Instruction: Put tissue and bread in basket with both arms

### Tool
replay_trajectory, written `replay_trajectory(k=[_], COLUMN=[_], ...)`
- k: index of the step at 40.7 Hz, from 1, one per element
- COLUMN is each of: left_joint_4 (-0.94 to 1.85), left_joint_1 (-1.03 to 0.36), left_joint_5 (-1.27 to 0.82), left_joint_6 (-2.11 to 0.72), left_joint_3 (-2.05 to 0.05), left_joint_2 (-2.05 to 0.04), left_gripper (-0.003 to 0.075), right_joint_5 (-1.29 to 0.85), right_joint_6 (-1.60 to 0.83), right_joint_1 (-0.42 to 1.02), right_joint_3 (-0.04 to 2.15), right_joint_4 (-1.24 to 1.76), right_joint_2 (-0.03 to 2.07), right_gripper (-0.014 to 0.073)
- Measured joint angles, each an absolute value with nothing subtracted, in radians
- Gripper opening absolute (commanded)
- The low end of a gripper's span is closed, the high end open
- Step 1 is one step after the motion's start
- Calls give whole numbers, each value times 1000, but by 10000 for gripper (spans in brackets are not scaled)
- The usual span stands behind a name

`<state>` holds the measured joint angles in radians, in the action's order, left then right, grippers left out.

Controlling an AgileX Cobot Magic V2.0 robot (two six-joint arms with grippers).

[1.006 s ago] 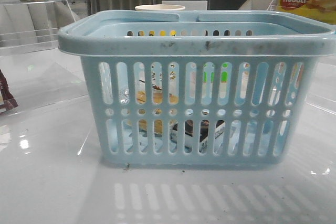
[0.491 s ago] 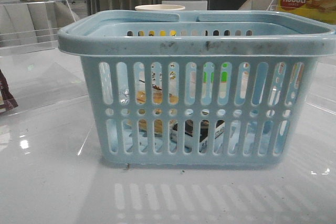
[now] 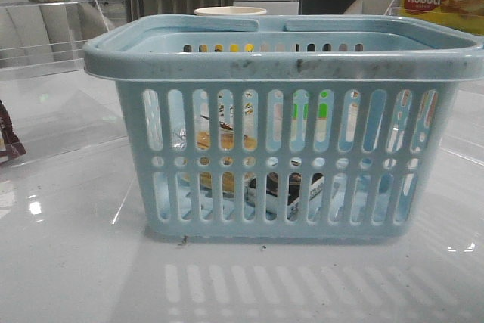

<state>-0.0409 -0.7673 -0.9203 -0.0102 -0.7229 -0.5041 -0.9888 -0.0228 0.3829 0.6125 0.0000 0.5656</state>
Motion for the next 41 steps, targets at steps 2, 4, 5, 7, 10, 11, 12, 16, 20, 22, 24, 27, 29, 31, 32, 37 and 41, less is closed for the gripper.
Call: replay_trajectory(k=[2,4,5,7,10,11,12,16,20,22,24,27,29,31,32,37,41], left_joint_4=[-41,-41,-41,-41,-41,-41,-41,-41,-41,-41,-41,-41,-41,-41,-41,-41,-41], left_joint_1=[-767,-767,-767,-767,-767,-767,-767,-767,-767,-767,-767,-767,-767,-767,-767,-767,-767], left_joint_5=[-920,-920,-920,-920,-920,-920,-920,-920,-920,-920,-920,-920,-920,-920,-920,-922,-922], left_joint_6=[-10,-10,-10,-10,-10,-10,-10,-10,-10,-10,-10,-8,-8,-8,-8,-8,-8], left_joint_3=[-723,-723,-723,-723,-723,-723,-723,-723,-723,-723,-723,-723,-723,-723,-723,-723,-723], left_joint_2=[-504,-504,-504,-504,-504,-504,-504,-504,-504,-504,-504,-504,-504,-504,-504,-504,-504], left_gripper=[380,380,380,380,380,380,380,380,380,379,365,316,274,230,212,130,90], right_joint_5=[-989,-989,-989,-989,-989,-989,-989,-989,-989,-989,-989,-989,-989,-989,-989,-989,-989], right_joint_6=[-21,-19,-19,-19,-19,-19,-19,-19,-19,-19,-19,-17,-17,-17,-17,-17,-17], right_joint_1=[383,383,383,383,383,383,383,383,383,383,383,383,383,383,383,383,383], right_joint_3=[612,612,612,612,612,612,612,612,612,612,612,612,612,612,612,612,612], right_joint_4=[0,0,0,0,0,0,0,0,0,0,0,0,0,0,0,0,0], right_joint_2=[566,566,566,566,566,566,566,566,566,566,566,566,566,566,566,566,566], right_gripper=[232,188,150,105,51,52,57,58,58,58,58,58,58,58,58,58,58])
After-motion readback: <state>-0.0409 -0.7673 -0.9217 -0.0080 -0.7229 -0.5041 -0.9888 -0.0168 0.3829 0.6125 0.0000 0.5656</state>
